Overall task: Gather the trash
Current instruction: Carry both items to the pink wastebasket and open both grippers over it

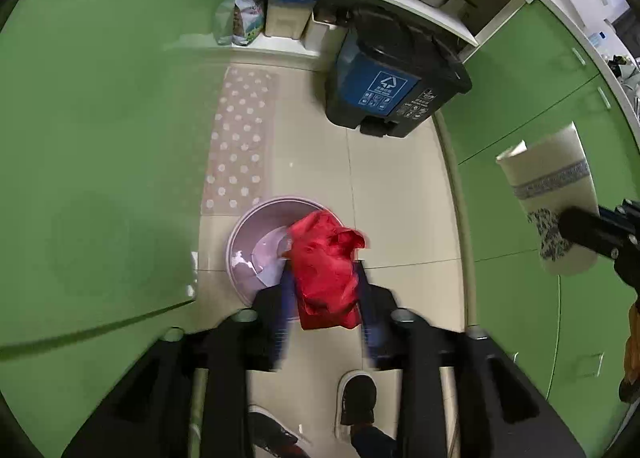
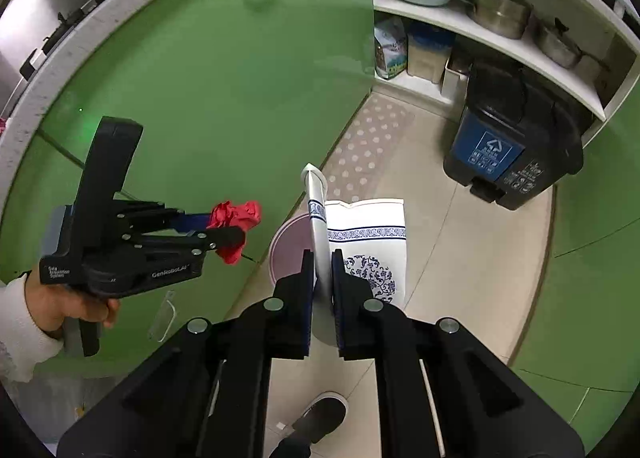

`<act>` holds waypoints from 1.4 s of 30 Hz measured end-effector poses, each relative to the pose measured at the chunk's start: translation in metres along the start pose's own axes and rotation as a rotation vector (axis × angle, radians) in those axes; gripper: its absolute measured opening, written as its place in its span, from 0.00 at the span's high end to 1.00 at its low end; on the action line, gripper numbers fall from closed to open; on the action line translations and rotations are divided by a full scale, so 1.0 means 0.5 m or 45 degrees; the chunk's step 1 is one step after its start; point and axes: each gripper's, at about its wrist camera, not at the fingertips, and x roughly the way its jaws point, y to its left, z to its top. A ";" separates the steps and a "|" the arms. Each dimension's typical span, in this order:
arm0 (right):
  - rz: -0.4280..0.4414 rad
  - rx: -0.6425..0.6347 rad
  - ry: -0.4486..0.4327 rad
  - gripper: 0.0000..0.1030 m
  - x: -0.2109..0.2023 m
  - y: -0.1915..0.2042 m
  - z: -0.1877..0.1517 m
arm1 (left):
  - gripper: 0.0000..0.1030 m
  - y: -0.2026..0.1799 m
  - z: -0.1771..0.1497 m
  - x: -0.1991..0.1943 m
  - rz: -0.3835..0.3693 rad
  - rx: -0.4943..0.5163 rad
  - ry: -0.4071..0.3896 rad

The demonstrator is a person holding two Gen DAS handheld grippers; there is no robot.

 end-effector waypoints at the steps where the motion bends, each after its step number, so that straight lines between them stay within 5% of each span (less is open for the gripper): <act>1: 0.002 0.003 0.001 0.92 0.005 -0.002 -0.001 | 0.31 0.003 0.001 0.007 0.000 -0.002 -0.008; 3: 0.004 0.012 0.003 0.92 0.021 -0.009 -0.003 | 0.08 0.007 0.001 0.012 0.002 -0.003 -0.040; 12: 0.024 0.005 0.014 0.92 0.045 -0.009 0.004 | 0.07 0.015 -0.007 0.018 0.040 0.003 -0.021; 27: 0.110 -0.071 0.046 0.89 0.117 0.033 0.039 | 0.07 0.033 -0.073 -0.081 0.065 -0.045 -0.100; 29: 0.092 -0.060 0.052 0.63 0.130 0.029 0.046 | 0.07 0.034 -0.074 -0.082 0.071 -0.045 -0.100; 30: 0.082 -0.052 0.053 0.28 0.134 0.028 0.046 | 0.07 0.035 -0.073 -0.080 0.072 -0.048 -0.100; 31: 0.076 -0.039 0.042 0.12 0.135 0.024 0.046 | 0.07 0.036 -0.074 -0.079 0.074 -0.049 -0.100; 42: -0.009 0.022 0.111 0.05 0.119 0.001 0.014 | 0.07 0.020 -0.068 -0.078 0.079 -0.020 -0.078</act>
